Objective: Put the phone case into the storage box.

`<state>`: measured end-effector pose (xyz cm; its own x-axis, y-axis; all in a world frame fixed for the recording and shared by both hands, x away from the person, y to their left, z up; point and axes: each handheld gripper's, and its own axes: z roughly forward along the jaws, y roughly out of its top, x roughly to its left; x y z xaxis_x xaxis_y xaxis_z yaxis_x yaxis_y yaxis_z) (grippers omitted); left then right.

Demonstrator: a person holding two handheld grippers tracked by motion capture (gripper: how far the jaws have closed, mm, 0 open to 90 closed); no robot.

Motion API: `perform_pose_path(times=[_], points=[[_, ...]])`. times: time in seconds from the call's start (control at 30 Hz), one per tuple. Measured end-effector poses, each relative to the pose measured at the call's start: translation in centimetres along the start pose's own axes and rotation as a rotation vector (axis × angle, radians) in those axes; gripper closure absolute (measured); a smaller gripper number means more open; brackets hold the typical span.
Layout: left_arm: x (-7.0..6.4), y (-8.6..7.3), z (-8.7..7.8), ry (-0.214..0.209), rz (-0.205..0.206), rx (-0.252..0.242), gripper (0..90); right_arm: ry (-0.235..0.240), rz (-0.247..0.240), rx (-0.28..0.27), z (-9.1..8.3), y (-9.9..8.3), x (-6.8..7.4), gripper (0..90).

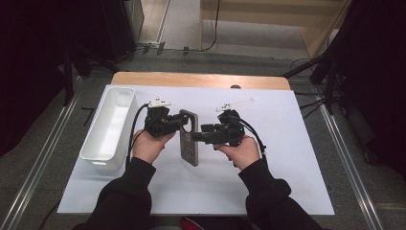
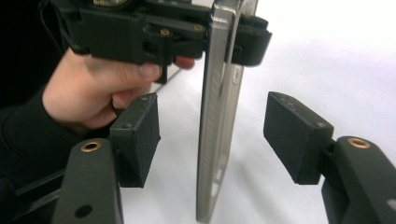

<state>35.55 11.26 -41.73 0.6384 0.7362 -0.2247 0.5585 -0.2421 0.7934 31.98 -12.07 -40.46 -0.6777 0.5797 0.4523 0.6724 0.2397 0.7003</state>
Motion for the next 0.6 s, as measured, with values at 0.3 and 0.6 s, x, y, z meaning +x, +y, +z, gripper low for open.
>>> perform_pose_path(times=[0.3, 0.6], points=[[0.1, 0.2, -0.4, 0.004, 0.008, 0.007, 71.8, 0.002, -0.039, 0.014, -0.6, -0.8, -0.6, 32.6], [0.4, 0.4, -0.8, -0.002, 0.006, 0.016, 71.8, 0.006, -0.080, 0.042, -0.8, -1.6, -1.0, 30.6]])
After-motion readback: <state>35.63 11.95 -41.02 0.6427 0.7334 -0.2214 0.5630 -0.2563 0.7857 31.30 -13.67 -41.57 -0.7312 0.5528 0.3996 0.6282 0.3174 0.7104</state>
